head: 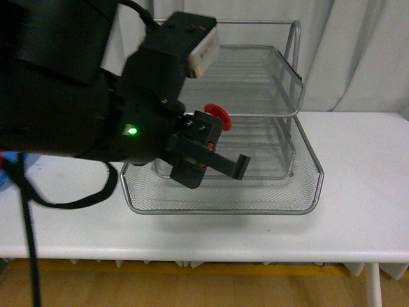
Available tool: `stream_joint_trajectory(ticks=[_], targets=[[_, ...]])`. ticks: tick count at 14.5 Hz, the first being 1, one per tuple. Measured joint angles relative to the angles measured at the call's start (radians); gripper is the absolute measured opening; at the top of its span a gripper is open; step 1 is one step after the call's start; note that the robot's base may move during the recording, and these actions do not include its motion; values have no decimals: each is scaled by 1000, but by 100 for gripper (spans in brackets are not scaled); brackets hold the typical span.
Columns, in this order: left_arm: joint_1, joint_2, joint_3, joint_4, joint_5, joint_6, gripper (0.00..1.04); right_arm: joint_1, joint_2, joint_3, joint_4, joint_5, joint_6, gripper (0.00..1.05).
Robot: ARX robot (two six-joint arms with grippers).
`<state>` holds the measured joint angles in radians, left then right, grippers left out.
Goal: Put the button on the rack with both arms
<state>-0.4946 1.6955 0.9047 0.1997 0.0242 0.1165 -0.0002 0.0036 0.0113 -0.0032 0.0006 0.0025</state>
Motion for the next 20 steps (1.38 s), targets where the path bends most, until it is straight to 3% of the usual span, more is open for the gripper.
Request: stream_joint_trajectory(ticks=[7,10,12,13,15,16,17,18,20], targets=[[23,403,415,-127,-81,22,36,0,0,0,0,0,0,98],[40,412,398,-128,-83,16,70,0,0,0,0,0,0,98],[16,294,282,-61,-63,14,94,0,0,0,0,0,0,98],[7,208,200,0,-35,12,100,0,0,0,0,0,0,98],[-10,-17,3,165,-30,-16,98,0,0,0,0,0,0,98],[-18,-45,-77,430,-188,-49,90,0,0,0,0,-1,0,98],[7,-71,-193,636,-359,-78,77,0,0,0,0,0,0,98],[60,-106,-336,752,-432,-92,65,0,0,0,-2,0,0,98],[146,-246,-491,830,-395,-109,41,0,0,0,-1,-1,0,98]])
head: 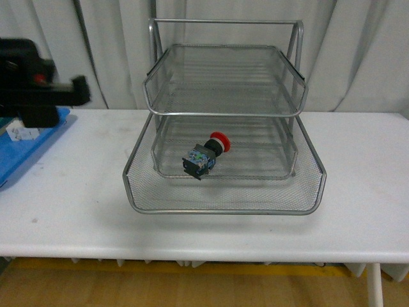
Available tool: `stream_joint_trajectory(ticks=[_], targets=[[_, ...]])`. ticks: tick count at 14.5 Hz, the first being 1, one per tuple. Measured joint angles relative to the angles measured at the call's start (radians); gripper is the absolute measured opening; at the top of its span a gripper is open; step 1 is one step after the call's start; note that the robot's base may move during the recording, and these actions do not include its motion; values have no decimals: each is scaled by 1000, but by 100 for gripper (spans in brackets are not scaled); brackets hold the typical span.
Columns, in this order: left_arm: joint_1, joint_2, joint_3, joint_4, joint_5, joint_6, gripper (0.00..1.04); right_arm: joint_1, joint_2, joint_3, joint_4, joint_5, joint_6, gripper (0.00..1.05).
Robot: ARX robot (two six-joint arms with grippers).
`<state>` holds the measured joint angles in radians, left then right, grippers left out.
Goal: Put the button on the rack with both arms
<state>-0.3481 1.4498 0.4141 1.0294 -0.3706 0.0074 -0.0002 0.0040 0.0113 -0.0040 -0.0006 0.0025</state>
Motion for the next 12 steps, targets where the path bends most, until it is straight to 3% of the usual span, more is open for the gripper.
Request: stream_joint_trajectory(ticks=[3,7,11,12], targets=[[86,-167,-167,-26,113,-3,1,0,0,0,0,0,0,98],[190,-341,-317,-38,216,-4,2,0,0,0,0,1,0,98],[266,-618,-385,-246,291,-4,2,0,0,0,0,1,0,98],[332,-677,-397,-298,358,-3,2,0,0,0,1,0,0,98]])
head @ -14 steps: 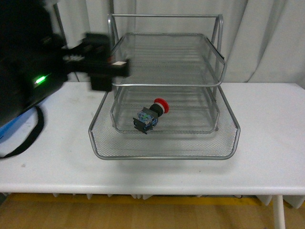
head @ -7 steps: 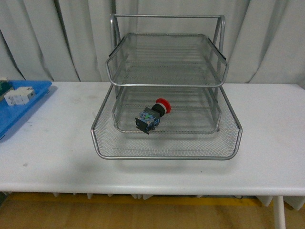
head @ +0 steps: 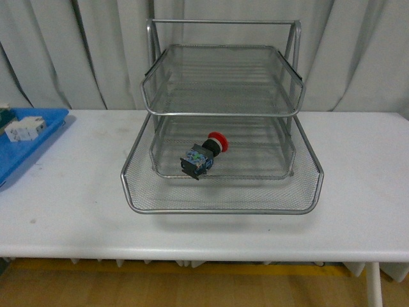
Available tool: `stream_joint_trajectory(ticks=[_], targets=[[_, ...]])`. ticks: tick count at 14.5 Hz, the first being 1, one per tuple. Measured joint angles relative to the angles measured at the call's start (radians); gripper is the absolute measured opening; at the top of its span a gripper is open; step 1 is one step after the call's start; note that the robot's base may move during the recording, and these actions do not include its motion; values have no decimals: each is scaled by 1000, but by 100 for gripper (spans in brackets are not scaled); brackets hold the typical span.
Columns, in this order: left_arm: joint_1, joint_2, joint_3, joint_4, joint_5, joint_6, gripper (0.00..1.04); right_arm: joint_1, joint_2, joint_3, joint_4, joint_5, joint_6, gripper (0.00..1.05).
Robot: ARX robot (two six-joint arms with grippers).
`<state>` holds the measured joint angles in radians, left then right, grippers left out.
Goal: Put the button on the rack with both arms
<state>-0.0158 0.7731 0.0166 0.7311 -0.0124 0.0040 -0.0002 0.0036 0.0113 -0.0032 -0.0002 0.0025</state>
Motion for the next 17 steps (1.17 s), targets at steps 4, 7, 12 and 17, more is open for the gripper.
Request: stream_joint_trajectory(ticks=[4,7,12,17], targets=[[13,-206,-7,-175,13,-2,2,0,0,0,-1,0,0,98],[13,-336,-8,-298,13,-2,2,0,0,0,0,0,0,98],[13,-488,-8,-445,13,-2,2,0,0,0,0,0,0,98],[13,-589,-8,-546,13,-2,2,0,0,0,0,0,0,98]])
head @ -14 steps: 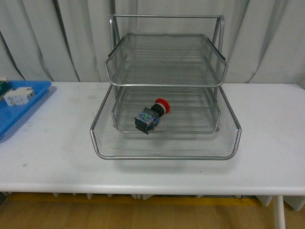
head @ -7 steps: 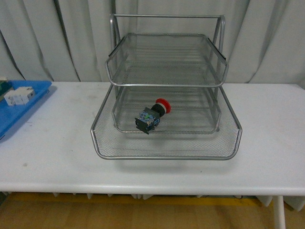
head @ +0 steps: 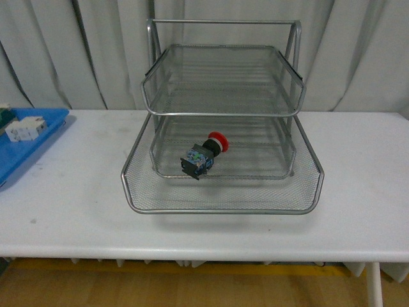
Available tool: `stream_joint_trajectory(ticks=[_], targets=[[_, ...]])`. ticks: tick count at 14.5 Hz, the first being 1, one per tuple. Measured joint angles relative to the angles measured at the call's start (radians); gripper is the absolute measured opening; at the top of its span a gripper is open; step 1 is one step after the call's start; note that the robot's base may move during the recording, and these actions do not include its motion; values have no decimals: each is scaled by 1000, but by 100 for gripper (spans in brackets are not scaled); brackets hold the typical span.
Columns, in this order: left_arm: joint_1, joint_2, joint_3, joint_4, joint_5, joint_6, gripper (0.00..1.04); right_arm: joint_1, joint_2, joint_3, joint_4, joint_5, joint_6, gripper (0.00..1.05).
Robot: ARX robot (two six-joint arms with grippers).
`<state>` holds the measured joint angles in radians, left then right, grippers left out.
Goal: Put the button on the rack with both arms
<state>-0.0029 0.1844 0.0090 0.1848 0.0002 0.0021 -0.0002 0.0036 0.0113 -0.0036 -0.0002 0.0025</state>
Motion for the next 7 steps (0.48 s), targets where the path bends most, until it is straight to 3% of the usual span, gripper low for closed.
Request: stream_joint_trajectory(ticks=[1,2,5,7], targets=[[0,-15,0,-14,0,0,2,0,0,0,0,0,0,98],[0,-108,0,-162,1,0,2,0,0,0,0,0,0,98],[0,-175,0,-193,-2,0,2,0,0,0,0,0,0,98],[0,-176,0,-189,-1,-2,23,0,0,0,0,0,0,98]])
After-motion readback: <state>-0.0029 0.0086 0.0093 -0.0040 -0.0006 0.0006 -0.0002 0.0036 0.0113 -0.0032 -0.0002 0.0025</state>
